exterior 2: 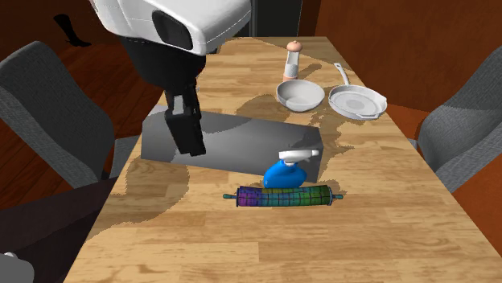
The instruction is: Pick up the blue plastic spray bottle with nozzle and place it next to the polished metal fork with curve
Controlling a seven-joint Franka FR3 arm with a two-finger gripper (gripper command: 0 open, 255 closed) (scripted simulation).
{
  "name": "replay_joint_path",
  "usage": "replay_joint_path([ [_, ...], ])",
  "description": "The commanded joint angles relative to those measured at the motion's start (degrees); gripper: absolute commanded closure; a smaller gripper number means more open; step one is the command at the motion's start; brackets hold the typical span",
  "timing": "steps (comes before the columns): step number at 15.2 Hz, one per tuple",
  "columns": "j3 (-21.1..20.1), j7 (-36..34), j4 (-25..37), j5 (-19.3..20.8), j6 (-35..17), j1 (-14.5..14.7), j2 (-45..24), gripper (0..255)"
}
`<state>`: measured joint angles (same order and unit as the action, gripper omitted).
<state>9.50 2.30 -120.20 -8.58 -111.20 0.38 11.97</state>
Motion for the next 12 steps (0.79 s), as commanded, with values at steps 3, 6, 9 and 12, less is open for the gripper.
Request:
replay_joint_path([
  [3,1.7,3.8,6.7,-3.6,-1.7,-0.3,-9.1,0],
  [6,2.5,6.4,13.0,-6.6,-1.7,-1.0,-16.1,0],
  [9,2.8,8.6,20.1,-9.6,-1.0,-2.2,-23.3,0],
  [12,2.7,10.0,26.3,-11.8,0.1,-3.4,-29.0,0],
])
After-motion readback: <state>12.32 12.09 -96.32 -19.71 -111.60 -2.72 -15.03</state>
